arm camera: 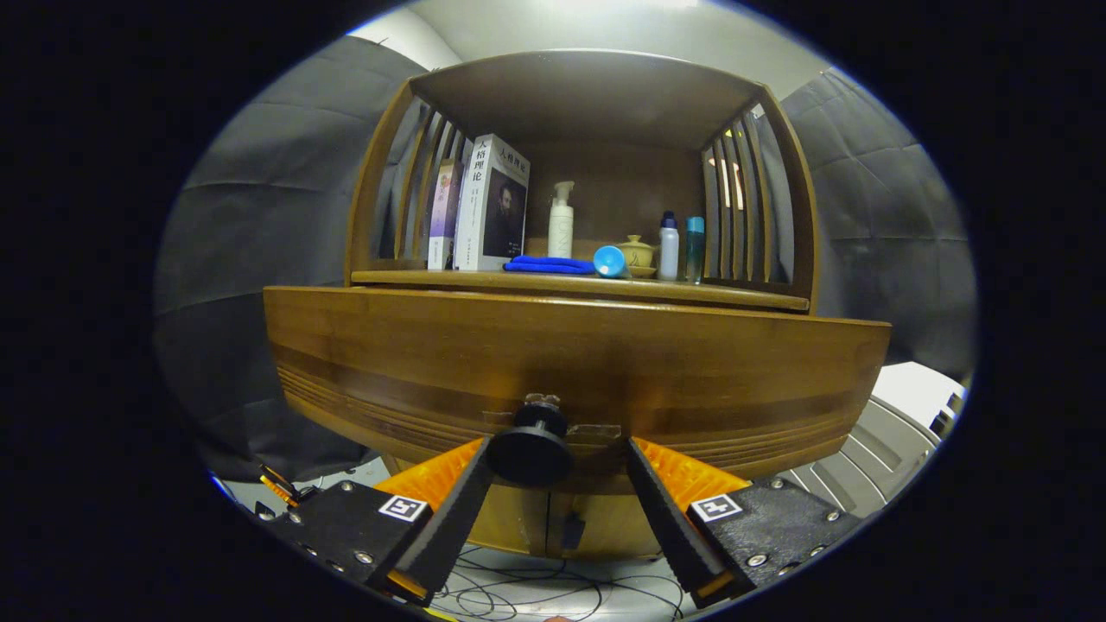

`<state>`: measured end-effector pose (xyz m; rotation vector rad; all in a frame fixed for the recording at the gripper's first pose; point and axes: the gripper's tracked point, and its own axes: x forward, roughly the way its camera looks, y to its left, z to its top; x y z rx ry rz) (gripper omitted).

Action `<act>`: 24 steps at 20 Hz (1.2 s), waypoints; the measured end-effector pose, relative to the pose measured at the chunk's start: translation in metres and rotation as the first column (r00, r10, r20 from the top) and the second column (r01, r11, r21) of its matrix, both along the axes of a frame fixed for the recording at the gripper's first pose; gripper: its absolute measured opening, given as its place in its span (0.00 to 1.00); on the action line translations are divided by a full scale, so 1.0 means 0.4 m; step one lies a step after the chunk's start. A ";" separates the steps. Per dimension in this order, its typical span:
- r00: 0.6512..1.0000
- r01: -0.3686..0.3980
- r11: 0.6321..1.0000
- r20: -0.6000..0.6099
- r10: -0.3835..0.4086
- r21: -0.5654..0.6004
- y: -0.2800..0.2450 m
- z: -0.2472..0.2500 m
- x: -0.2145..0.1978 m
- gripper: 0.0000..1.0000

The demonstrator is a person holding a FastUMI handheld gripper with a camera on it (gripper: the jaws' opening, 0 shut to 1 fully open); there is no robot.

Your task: Pull open the drawer, take out the items inside it, and place them on the countertop above the cabinet.

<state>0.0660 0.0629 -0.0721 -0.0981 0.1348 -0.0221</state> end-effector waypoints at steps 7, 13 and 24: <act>1.000 0.005 1.000 0.003 -0.005 -0.017 -0.006 0.004 0.082 0.95; 1.000 0.012 1.000 0.007 -0.012 -0.025 -0.011 0.005 0.128 0.95; 1.000 0.025 1.000 0.000 -0.025 -0.019 -0.018 0.009 0.196 0.95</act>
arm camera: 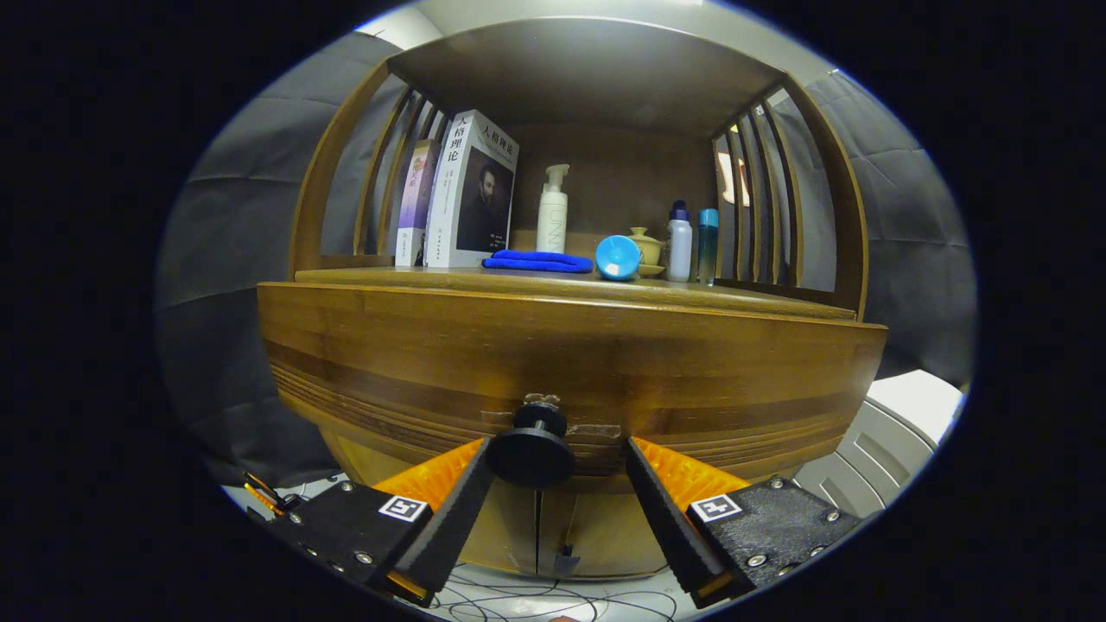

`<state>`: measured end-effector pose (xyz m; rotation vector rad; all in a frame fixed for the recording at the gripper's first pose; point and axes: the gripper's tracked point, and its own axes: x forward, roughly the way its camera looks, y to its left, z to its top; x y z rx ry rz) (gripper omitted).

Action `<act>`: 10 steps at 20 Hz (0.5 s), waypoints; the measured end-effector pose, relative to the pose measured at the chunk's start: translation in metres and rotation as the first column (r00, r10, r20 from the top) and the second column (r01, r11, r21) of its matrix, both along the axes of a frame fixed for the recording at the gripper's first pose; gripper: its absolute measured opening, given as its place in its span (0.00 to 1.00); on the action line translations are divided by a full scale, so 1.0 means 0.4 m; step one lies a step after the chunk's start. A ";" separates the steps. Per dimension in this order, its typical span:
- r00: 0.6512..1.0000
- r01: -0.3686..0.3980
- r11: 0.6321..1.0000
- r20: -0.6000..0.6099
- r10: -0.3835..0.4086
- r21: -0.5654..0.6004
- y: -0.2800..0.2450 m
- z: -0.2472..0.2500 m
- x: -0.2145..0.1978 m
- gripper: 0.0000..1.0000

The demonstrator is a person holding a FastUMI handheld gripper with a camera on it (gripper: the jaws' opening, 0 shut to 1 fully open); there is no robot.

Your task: Pull open the drawer, take out the items inside it, and place them on the countertop above the cabinet.

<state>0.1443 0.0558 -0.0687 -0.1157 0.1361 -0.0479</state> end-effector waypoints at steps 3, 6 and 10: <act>1.000 0.002 1.000 0.000 -0.002 -0.001 -0.002 0.000 0.018 0.95; 1.000 0.003 1.000 0.001 -0.003 -0.014 -0.005 -0.001 0.036 0.95; 1.000 -0.005 0.999 0.008 0.005 -0.032 -0.009 -0.002 0.059 0.95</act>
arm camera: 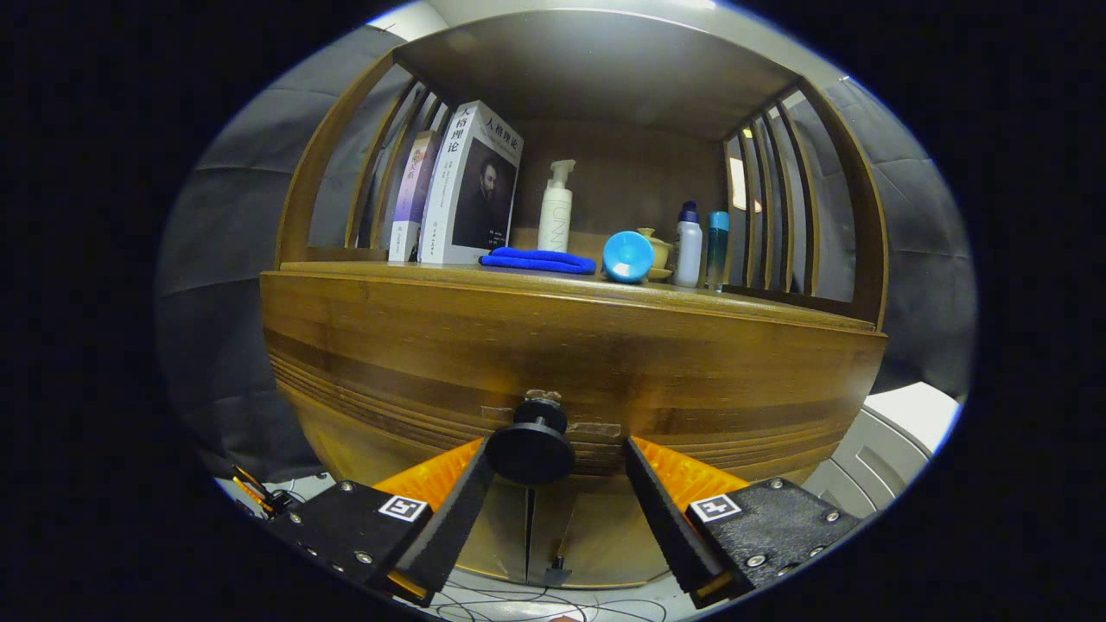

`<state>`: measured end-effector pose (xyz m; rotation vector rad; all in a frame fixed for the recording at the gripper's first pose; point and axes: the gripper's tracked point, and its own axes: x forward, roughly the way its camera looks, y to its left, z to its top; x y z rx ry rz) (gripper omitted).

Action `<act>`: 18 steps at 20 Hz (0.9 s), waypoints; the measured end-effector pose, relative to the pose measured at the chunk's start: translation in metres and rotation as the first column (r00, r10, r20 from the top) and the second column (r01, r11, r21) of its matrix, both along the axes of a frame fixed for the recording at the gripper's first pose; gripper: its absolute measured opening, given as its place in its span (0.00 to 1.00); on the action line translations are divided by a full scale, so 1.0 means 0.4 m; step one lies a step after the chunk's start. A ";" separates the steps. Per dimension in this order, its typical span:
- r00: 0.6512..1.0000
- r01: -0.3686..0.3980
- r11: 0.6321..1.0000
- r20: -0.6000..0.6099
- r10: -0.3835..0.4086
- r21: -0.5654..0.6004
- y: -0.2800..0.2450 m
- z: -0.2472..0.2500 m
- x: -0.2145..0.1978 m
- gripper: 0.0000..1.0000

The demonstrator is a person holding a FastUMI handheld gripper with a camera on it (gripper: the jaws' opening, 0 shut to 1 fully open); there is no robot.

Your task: Pull open the drawer, take out the items inside it, and place them on the countertop above the cabinet.

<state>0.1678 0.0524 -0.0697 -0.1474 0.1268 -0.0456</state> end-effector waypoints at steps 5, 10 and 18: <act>1.000 0.014 1.000 0.011 -0.014 0.004 0.003 0.003 0.004 0.94; 1.000 -0.013 1.000 0.022 0.013 0.003 -0.011 0.019 -0.034 0.95; 0.994 -0.062 0.998 0.090 0.060 0.018 -0.012 0.102 -0.178 0.95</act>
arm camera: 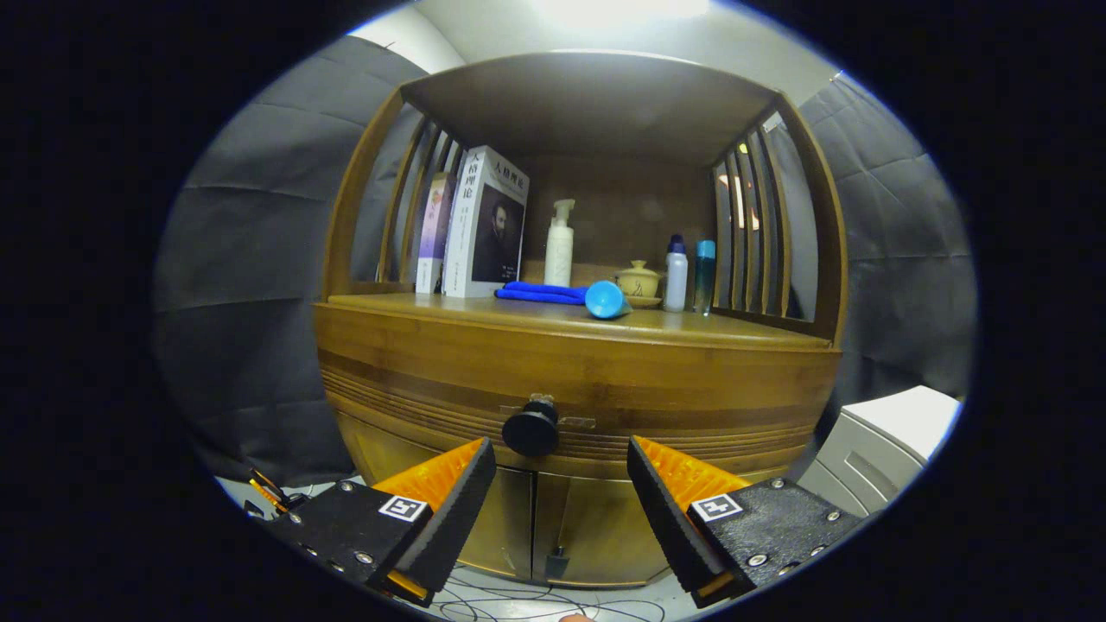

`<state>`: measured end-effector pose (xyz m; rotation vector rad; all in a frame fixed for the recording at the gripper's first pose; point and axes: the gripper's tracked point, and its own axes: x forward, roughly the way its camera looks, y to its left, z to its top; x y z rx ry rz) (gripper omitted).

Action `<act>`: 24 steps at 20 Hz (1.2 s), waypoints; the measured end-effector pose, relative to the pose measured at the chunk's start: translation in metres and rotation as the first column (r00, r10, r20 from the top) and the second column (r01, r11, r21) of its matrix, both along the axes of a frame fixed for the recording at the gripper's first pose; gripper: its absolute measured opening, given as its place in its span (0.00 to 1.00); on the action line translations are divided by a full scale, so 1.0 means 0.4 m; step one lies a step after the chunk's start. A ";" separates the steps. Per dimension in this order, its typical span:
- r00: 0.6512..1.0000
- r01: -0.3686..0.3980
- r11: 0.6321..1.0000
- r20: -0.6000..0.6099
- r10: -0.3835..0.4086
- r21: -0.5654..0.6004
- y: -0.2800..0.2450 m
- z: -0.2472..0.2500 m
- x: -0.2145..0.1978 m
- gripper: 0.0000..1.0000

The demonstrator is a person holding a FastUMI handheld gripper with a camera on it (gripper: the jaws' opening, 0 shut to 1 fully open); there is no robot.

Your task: Pull open the drawer, take out the items inside it, and place them on the countertop above the cabinet.

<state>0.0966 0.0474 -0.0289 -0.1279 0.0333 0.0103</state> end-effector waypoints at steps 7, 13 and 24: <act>0.996 -0.025 1.000 0.087 0.025 0.010 -0.008 0.091 -0.125 0.95; 0.997 -0.020 0.999 0.082 0.017 0.026 -0.044 0.086 -0.203 0.95; 0.999 -0.013 0.999 0.031 0.012 0.047 -0.074 0.037 -0.267 0.95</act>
